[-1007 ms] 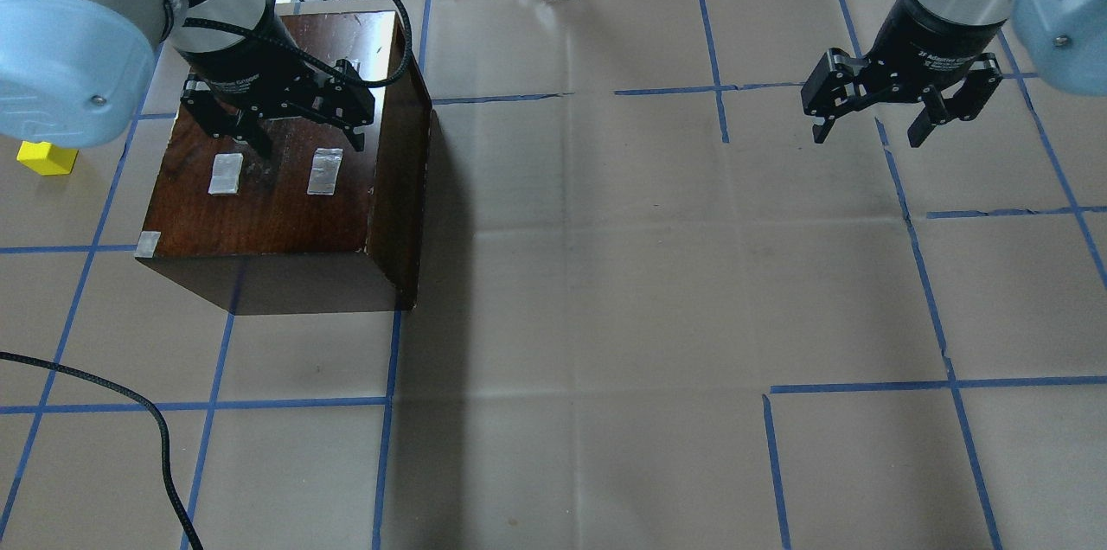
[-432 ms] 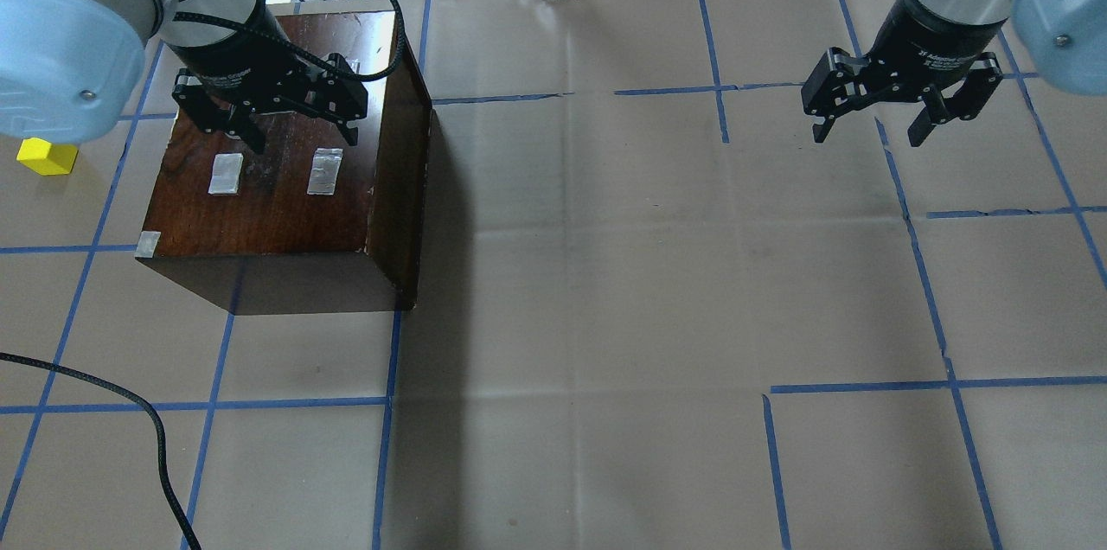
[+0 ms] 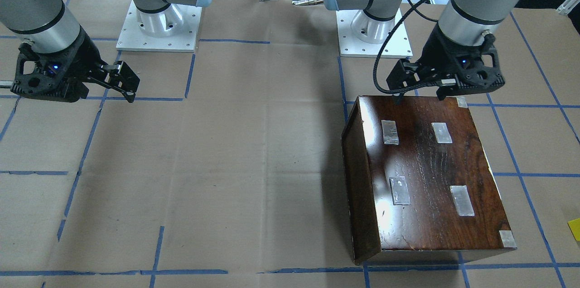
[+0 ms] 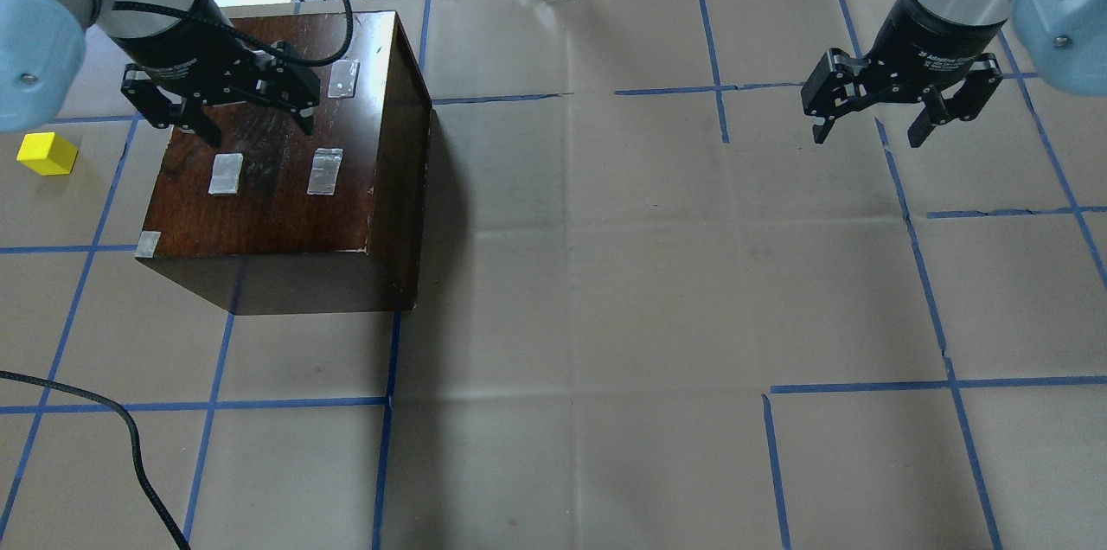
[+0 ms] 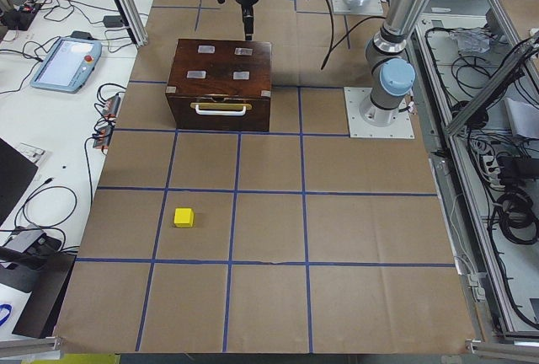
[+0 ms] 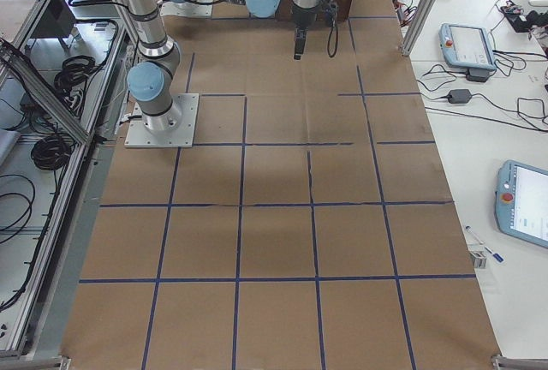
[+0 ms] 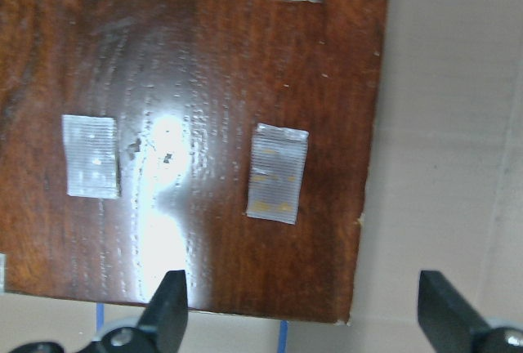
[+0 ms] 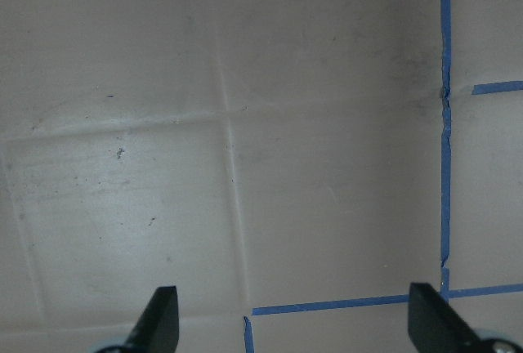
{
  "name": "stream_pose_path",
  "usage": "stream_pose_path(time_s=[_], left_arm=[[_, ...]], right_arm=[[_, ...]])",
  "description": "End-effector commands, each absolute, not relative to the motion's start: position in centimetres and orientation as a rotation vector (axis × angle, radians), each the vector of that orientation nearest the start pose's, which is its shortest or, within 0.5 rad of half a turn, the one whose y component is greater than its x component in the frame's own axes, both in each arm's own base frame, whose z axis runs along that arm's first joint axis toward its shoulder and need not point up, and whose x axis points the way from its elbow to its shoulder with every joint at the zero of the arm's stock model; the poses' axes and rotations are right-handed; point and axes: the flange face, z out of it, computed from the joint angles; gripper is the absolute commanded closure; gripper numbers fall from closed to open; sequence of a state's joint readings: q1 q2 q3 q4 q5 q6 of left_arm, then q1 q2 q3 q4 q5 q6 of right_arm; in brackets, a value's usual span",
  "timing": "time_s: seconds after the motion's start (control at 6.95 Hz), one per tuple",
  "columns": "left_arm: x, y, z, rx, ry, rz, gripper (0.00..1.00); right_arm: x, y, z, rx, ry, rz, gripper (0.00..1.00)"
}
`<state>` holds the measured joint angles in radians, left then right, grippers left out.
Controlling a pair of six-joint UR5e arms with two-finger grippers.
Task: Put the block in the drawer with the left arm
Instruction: 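Move the left gripper from above the cabinet toward its drawer side, then lower the left gripper and hook the white drawer handle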
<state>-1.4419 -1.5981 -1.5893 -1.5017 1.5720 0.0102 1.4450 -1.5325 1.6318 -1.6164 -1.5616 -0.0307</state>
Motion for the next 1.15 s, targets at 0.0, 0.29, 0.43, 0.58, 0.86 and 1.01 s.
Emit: stream_pose_path(time_s=[0.0,0.29,0.43,0.58,0.86,1.01], left_arm=[[0.5,-52.4,47.1,-0.145,3.133,-0.038,0.01],[8.0,-52.0,46.8,-0.063,3.138,-0.035,0.01],[12.1,-51.6,46.3,-0.032,3.145,-0.025,0.01],[16.1,-51.0,45.5,-0.017,3.153,-0.012,0.01],[21.0,-51.0,43.6,-0.096,3.287,-0.129,0.01],[21.8,-51.4,42.7,-0.101,3.299,-0.131,0.01]], right_arm=[[7.0,-51.4,44.4,0.149,3.124,0.08,0.0],[7.0,-51.4,44.4,0.149,3.124,0.08,0.0],[7.0,-51.4,44.4,0.149,3.124,0.083,0.0],[7.0,-51.4,44.4,0.149,3.124,0.08,0.0],[7.0,-51.4,44.4,0.149,3.124,0.083,0.0],[7.0,-51.4,44.3,0.149,3.124,0.083,0.0]])
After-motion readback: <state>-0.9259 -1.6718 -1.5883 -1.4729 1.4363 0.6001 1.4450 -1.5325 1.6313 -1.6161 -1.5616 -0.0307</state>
